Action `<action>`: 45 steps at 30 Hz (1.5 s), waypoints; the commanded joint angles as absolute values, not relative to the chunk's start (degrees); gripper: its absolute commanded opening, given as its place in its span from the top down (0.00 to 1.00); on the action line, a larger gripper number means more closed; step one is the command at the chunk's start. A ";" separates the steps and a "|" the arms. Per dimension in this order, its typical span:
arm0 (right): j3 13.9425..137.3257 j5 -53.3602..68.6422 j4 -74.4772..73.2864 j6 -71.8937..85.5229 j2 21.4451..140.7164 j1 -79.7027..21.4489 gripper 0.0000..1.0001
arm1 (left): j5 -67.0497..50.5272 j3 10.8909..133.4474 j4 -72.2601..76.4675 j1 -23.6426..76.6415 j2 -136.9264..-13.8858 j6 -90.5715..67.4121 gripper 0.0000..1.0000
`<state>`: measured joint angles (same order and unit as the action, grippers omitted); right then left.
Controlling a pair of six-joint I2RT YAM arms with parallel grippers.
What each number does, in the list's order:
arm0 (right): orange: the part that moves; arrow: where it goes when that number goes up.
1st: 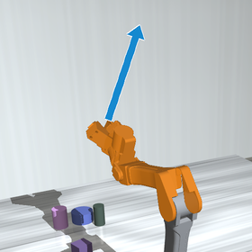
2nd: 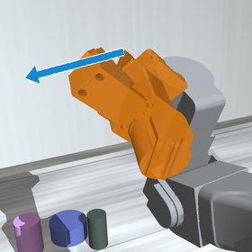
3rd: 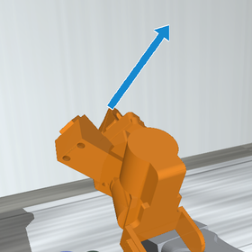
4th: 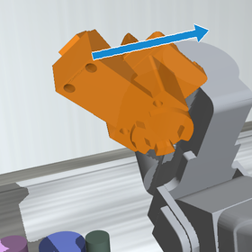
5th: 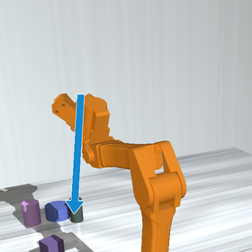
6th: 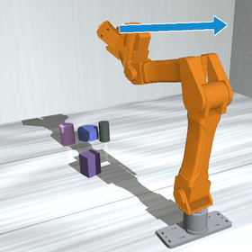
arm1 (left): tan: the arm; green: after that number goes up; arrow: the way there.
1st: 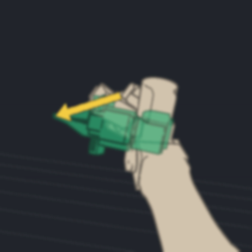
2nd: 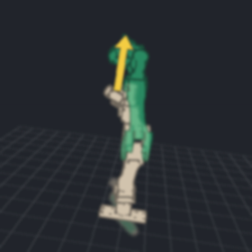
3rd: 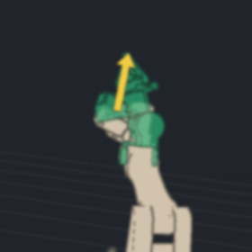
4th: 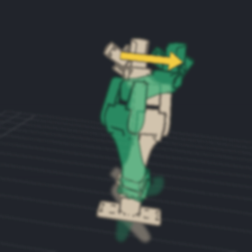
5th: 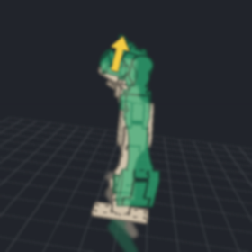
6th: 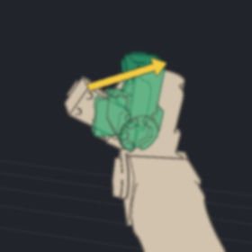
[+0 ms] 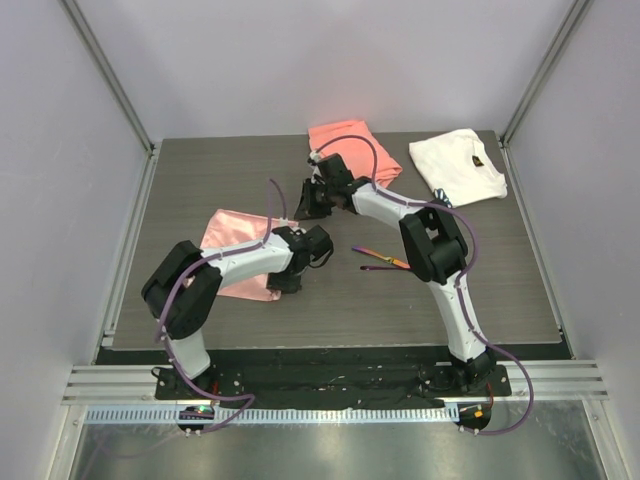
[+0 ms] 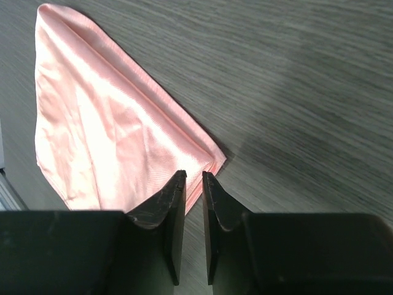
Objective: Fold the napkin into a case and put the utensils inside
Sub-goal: Smooth out the lower triangle-folded napkin at the center of the board.
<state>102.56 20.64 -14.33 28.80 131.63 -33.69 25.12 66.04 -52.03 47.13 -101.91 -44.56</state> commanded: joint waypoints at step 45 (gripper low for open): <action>99.23 18.98 -14.15 31.64 128.06 -38.14 0.64 | 23.29 57.13 -45.35 44.38 -95.98 -46.76 0.66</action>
<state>99.42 18.70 -15.46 30.46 131.72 -37.26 21.12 56.75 -46.15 44.47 -95.42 -46.24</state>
